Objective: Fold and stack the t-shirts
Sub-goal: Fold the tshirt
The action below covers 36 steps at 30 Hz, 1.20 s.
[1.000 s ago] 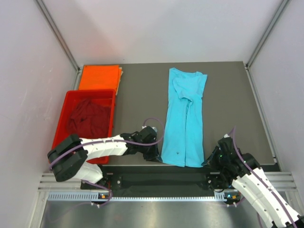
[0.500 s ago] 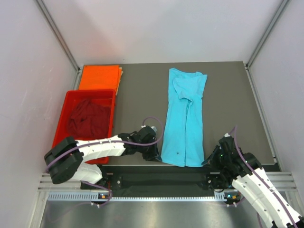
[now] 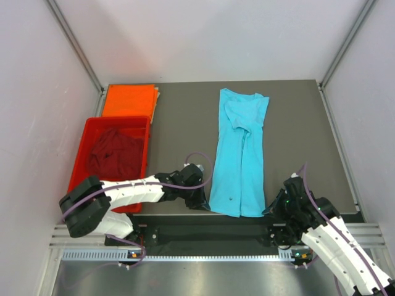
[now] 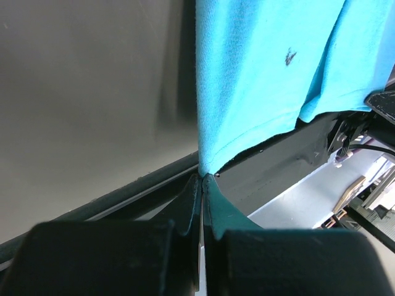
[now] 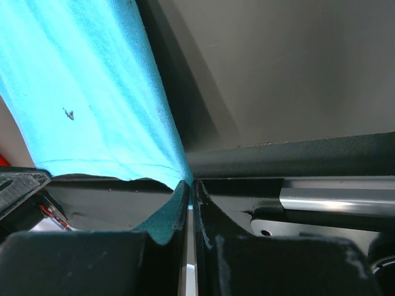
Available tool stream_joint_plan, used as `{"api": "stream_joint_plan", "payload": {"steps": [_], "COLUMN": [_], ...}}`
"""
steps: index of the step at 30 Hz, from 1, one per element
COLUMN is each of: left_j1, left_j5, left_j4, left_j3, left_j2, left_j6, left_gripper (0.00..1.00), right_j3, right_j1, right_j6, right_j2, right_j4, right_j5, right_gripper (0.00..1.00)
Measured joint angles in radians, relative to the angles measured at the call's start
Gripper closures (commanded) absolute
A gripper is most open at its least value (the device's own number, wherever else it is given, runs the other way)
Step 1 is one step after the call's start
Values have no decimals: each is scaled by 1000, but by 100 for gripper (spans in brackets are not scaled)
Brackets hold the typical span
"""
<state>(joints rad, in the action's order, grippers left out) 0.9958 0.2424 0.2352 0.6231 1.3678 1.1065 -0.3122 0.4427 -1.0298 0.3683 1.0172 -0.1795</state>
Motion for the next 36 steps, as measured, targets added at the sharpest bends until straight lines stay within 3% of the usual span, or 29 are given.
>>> {"api": "stream_joint_plan", "payload": {"steps": [34, 35, 36], "left_j1": [0, 0, 0], "left_j5": [3, 3, 3], "left_j4": [13, 13, 13], "left_j3": [53, 53, 53], "left_j2": [55, 55, 55], "left_j6": [-5, -5, -5], "left_gripper": [100, 100, 100], "right_j3": [-24, -23, -23], "right_j1": [0, 0, 0], "right_j6": [34, 34, 34], "right_j2": [34, 34, 34], "right_j4": [-7, -7, -7], "right_j5": [7, 7, 6], "right_gripper": [100, 98, 91]}}
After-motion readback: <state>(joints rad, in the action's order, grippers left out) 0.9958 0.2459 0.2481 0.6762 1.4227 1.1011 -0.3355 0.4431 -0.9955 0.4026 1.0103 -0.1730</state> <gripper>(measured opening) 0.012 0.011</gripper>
